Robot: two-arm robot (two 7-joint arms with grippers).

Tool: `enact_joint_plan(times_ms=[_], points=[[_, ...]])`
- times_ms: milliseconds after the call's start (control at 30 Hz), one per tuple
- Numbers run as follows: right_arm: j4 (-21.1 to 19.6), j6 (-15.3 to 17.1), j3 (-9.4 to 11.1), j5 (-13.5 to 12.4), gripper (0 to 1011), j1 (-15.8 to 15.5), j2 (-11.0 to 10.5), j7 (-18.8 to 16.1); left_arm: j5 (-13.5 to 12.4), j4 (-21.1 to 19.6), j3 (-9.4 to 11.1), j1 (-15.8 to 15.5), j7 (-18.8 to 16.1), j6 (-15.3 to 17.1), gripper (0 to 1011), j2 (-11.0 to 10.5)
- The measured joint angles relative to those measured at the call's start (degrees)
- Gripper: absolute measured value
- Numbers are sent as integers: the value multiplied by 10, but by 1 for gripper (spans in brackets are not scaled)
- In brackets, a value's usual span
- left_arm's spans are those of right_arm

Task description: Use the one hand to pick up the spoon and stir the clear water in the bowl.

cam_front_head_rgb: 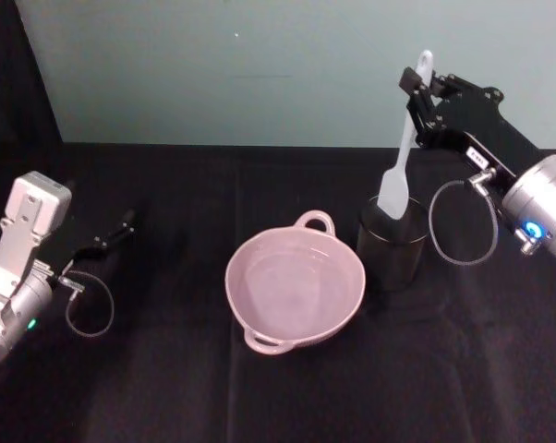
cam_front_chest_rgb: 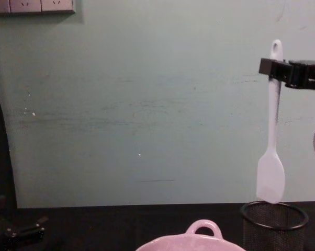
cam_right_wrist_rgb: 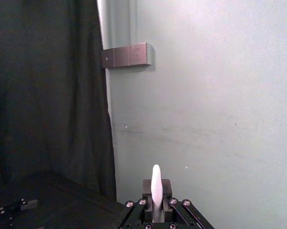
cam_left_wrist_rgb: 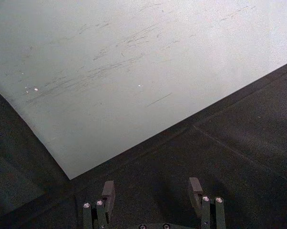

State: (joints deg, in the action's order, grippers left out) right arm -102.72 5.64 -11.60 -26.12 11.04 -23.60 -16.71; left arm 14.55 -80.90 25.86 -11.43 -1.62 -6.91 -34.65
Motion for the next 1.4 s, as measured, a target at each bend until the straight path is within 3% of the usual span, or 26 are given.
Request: enact_joint_plan(times_ms=[533,867,1167,1400], points=[[79,-33,14,-37,114,-10,27,2,0,0,0,0,0,0,1011,0],[140,-39,15,-87,114,-2,44,-19,0,0,0,0,0,0,1011,0],[186,-36,13,-137,114,10,46,-42,0,0,0,0,0,0,1011,0],[210,-39,11,-159,114,17,45,-49,0,0,0,0,0,0,1011,0]])
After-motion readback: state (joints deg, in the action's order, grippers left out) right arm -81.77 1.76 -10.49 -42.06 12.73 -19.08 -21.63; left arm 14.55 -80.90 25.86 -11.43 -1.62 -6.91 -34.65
